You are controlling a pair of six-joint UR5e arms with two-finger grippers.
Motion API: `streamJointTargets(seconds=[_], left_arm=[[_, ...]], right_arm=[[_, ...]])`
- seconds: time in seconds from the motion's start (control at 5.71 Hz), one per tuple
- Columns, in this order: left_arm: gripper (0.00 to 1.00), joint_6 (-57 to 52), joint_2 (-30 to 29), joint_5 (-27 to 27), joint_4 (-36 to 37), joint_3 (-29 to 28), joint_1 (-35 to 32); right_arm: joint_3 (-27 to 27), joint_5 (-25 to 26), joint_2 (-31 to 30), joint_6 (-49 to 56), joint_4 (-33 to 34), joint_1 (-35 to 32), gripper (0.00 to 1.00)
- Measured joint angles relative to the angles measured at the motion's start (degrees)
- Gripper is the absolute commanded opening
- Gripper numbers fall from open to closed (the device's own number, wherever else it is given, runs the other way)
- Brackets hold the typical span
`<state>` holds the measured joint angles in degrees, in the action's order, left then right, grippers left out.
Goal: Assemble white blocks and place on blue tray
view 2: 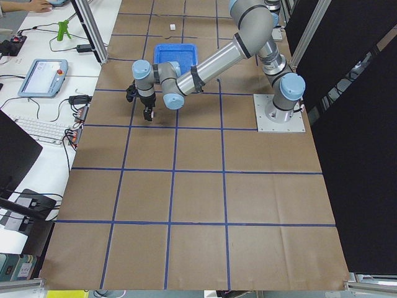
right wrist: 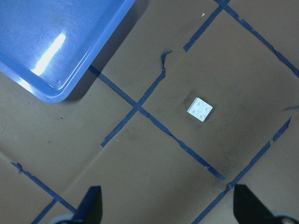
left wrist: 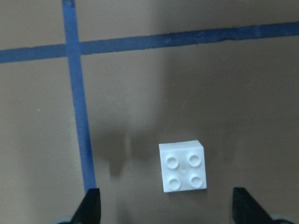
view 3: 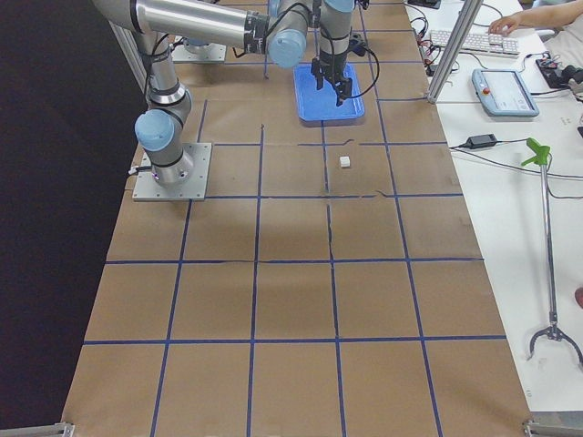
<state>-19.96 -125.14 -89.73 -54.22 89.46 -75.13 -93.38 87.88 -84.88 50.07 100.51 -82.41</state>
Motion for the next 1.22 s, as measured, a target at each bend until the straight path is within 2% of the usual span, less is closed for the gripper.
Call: streamJointTargets(seconds=[0.35, 0.53, 0.7, 1.05, 1.22], left_arm=[[0.6, -0.19, -0.8, 0.14, 0.58, -0.06, -0.16], [0.27, -0.21, -1.2, 0.43, 0.69, -0.08, -0.18], [0.01, -0.3, -1.38, 0.74, 0.76, -0.26, -0.19], [0.0, -1.15, -0.65, 0.9, 0.66, -0.55, -0.3], [0.0, -4.01, 0.74, 0.86, 0.17, -0.18, -1.09]], right_arm=[[0.07, -0.86, 2.17, 18.28, 1.27, 2.89, 1.0], [0.06, -2.58, 3.39, 26.26, 3.08, 4.68, 1.0], [0.05, -5.06, 4.46, 32.05, 4.94, 6.23, 1.0], [0.06, -11.89, 7.44, 45.1, 7.06, 8.33, 1.0], [0.08, -17.1, 10.03, 52.54, 7.53, 10.48, 1.0]])
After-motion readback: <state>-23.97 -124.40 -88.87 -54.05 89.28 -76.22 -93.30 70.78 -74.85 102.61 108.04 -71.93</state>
